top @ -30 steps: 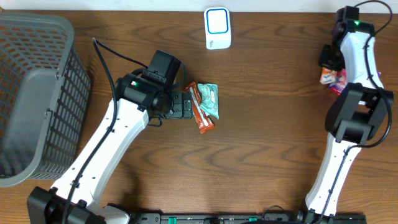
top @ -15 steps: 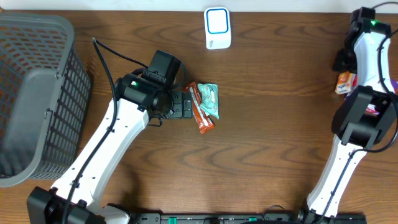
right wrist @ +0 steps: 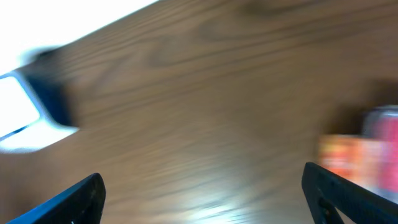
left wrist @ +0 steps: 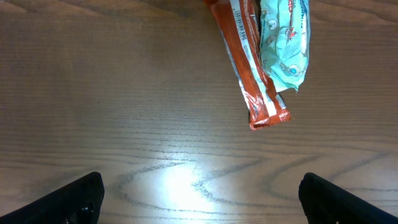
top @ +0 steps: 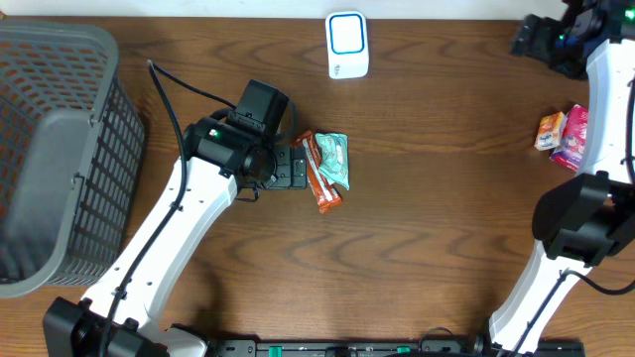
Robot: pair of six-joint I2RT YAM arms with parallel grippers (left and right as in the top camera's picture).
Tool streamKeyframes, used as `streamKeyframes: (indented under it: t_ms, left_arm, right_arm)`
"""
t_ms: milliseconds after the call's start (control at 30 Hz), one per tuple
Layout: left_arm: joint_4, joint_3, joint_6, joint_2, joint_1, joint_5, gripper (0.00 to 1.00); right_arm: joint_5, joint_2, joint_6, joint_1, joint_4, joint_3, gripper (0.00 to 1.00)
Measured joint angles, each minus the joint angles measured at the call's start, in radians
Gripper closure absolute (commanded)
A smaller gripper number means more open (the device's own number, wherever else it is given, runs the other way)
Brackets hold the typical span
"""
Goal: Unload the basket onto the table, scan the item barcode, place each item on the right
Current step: 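Move the right gripper back to the green wipes pack at centre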
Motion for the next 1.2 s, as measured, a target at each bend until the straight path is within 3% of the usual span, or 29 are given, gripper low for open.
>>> streamKeyframes:
  t_ms: [233, 367, 467, 667, 967, 1133, 1200]
  left_arm:
    - [0.000, 0.000, 0.000, 0.000, 0.000, 0.000, 0.00]
    - [0.000, 0.000, 0.000, 0.000, 0.000, 0.000, 0.00]
    - [0.000, 0.000, 0.000, 0.000, 0.000, 0.000, 0.00]
    - [0.000, 0.000, 0.000, 0.000, 0.000, 0.000, 0.00]
    - [0.000, 0.000, 0.000, 0.000, 0.000, 0.000, 0.00]
    - [0.000, 0.000, 0.000, 0.000, 0.000, 0.000, 0.00]
    - [0.000, 0.000, 0.000, 0.000, 0.000, 0.000, 0.00]
  right_arm:
    - [-0.267, 0.010, 0.004, 0.135, -0.110, 0.000, 0.14]
    - [-0.278, 0.011, 0.006, 0.274, -0.135, -0.029, 0.26]
    - [-0.249, 0.012, 0.009, 0.360, -0.129, -0.074, 0.24]
    - [-0.189, 0.016, 0.026, 0.531, -0.044, -0.242, 0.26]
    - [-0.167, 0.023, 0.151, 0.646, 0.159, -0.500, 0.33]
    - [-0.163, 0.023, 0.211, 0.682, 0.278, -0.612, 0.51]
    - [-0.161, 0.023, 0.225, 0.684, 0.303, -0.644, 0.68]
